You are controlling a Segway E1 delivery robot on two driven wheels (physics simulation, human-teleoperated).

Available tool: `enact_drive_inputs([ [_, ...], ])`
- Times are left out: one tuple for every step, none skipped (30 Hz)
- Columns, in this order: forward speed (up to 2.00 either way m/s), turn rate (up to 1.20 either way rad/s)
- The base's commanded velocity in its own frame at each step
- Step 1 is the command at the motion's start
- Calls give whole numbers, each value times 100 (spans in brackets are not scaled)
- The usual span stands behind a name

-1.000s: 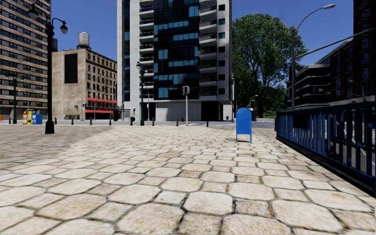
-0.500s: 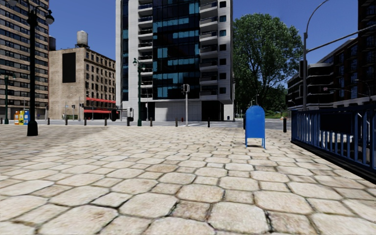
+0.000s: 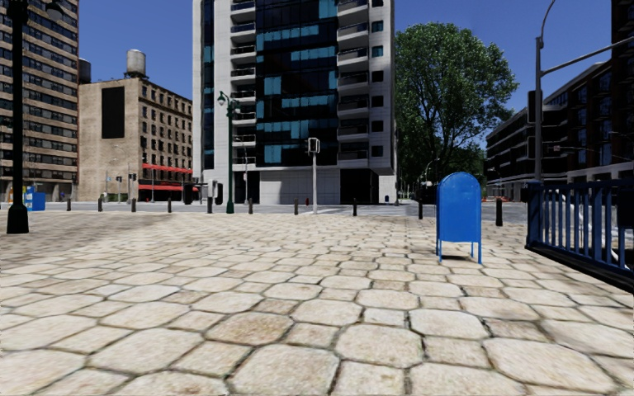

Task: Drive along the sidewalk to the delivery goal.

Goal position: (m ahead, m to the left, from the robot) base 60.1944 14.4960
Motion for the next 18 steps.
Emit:
enact_drive_inputs([
  [200,0],
  [200,0],
  [200,0],
  [200,0],
  [200,0],
  [200,0],
  [200,0],
  [200,0],
  [200,0],
  [200,0],
  [200,-10],
  [200,-16],
  [200,-16],
  [200,-18],
  [200,-19],
  [200,-19],
  [200,-19],
  [200,-20],
])
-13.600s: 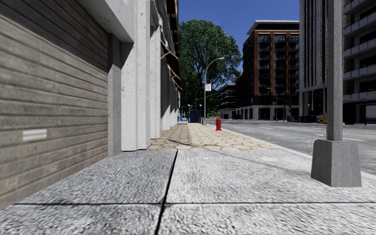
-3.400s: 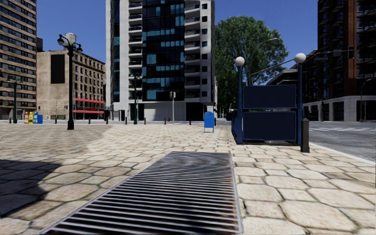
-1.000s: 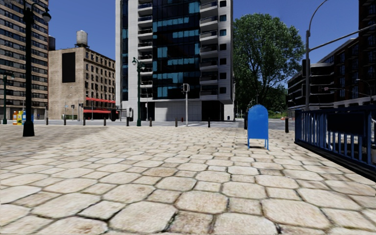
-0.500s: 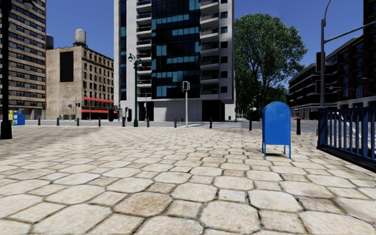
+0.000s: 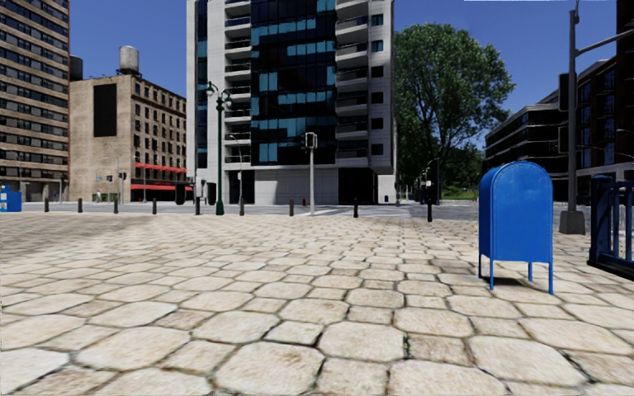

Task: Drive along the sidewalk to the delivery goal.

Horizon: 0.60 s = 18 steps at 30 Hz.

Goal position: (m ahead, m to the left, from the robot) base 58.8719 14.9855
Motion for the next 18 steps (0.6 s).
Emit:
enact_drive_inputs([
  [200,-21],
  [200,-23],
  [200,-23],
  [200,-23],
  [200,-24],
  [200,-25],
  [200,-25],
  [200,-26],
  [200,-27],
  [200,-27],
  [200,-27],
  [200,-27],
  [200,-27],
  [200,-27],
  [200,-27],
  [200,-27],
  [200,-27],
  [200,-27],
])
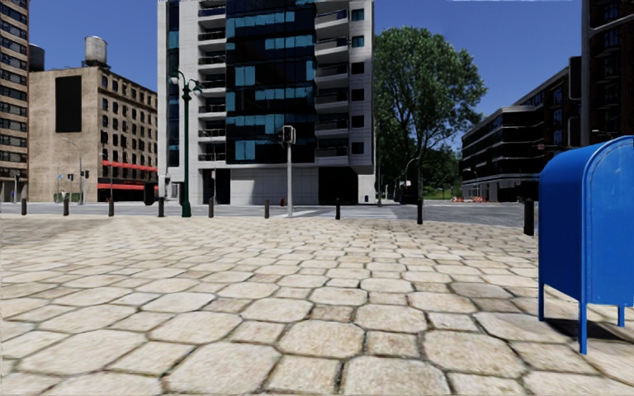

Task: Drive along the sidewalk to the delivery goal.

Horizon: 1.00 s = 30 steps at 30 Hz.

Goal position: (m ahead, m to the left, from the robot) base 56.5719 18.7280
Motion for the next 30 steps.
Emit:
enact_drive_inputs([
  [200,-27],
  [200,-27],
  [200,-28],
  [200,-28],
  [200,-29],
  [200,-29],
  [200,-30],
  [200,-30],
  [200,-30],
  [200,-30],
  [200,-31],
  [200,-31],
  [200,-31],
  [200,-31],
  [200,-31],
  [200,-31],
  [200,-31],
  [200,-31],
  [200,-31],
  [200,-31],
  [200,-31],
  [200,-31],
  [200,-31],
  [200,-31],
  [200,-31],
  [200,-31],
  [200,-31],
  [200,-31],
  [200,-31],
  [200,-31],
])
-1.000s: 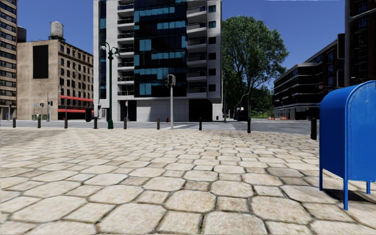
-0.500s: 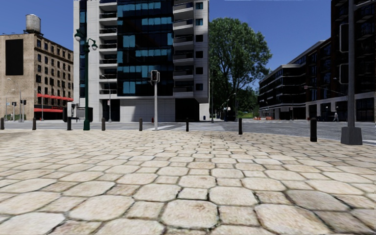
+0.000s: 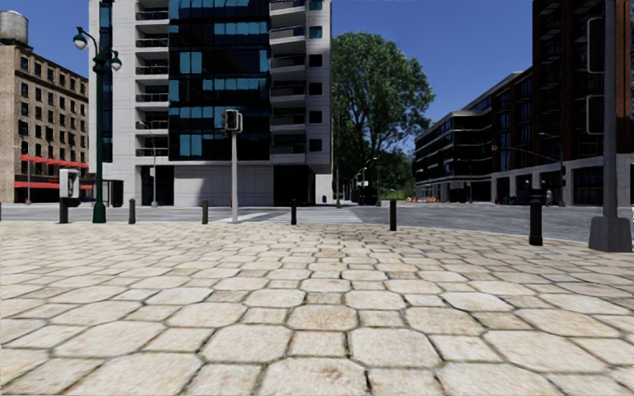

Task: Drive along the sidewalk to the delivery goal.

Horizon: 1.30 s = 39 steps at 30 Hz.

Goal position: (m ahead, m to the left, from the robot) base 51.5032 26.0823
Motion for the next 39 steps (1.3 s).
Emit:
enact_drive_inputs([
  [200,-31],
  [200,-13],
  [200,0],
  [200,0],
  [200,0],
  [200,0],
  [200,0],
  [200,0],
  [200,0],
  [200,0],
  [200,0],
  [200,0],
  [200,0],
  [200,0],
  [200,0],
  [200,0],
  [200,0],
  [200,0],
  [200,0],
  [200,0],
  [200,0],
  [200,0],
  [200,0],
  [200,0],
  [200,0],
  [200,0],
  [200,0],
  [200,0],
  [200,0],
  [200,0],
  [200,0],
  [200,0],
  [200,0],
  [200,0],
  [200,0],
  [200,0],
  [200,0],
  [200,0],
  [200,0],
])
